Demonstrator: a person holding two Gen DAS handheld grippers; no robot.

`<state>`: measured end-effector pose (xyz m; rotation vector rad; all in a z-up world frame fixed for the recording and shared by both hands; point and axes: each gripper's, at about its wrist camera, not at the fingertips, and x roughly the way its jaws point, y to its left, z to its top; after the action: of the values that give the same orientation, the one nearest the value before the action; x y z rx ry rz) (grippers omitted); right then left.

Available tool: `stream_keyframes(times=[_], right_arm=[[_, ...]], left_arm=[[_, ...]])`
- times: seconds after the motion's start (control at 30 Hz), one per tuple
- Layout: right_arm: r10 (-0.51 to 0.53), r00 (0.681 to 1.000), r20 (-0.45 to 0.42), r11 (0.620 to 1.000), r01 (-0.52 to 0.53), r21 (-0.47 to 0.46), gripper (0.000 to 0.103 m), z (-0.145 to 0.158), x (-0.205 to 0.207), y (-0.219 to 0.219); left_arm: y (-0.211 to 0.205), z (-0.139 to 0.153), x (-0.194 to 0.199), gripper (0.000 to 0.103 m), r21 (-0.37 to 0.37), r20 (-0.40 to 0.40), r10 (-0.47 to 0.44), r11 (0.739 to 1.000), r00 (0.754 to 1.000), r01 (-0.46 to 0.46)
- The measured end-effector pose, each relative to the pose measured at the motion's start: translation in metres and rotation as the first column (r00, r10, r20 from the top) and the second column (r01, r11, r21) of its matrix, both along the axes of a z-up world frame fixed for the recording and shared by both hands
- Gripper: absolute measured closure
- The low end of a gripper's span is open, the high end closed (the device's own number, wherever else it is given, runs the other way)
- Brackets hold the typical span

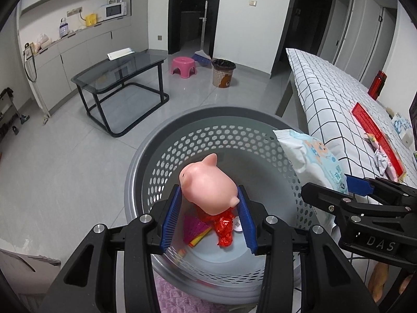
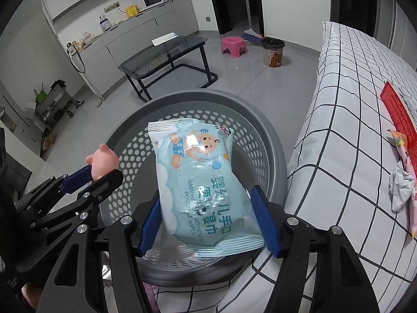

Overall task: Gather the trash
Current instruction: 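Carry wipes pack and pig over the grey basket and open both tools, then move both tools back over the bed toward the toothpaste box and yellow lid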

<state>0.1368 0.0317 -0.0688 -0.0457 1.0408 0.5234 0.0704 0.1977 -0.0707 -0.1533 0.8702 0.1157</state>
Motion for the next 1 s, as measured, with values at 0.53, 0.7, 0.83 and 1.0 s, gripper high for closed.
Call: stream_keyframes(times=[0.53,0.7,0.83,1.0], right_arm=[[-0.002,1.000,0.002,1.000,0.002,0.015,0.033,0.001,0.000,-0.001],[0.001,1.000,0.003,1.000,-0.001,0.010,0.033,0.002,-0.001,0.000],[-0.001,1.000,0.004,1.000,0.001,0.011,0.033,0.002,-0.001,0.000],[-0.004,1.000,0.009,1.000,0.004,0.012,0.033,0.002,-0.002,-0.001]], left_arm=[[0.005,0.004,-0.005,0.043,0.006,0.007,0.027,1.000,1.000,-0.027],[0.007,0.005,-0.006,0.043,0.006,0.006,0.032,0.999,0.999,-0.032],[0.008,0.006,-0.008,0.042,0.007,0.009,0.036,0.999,0.999,-0.036],[0.008,0.007,-0.011,0.042,0.009,0.011,0.038,0.999,0.999,-0.039]])
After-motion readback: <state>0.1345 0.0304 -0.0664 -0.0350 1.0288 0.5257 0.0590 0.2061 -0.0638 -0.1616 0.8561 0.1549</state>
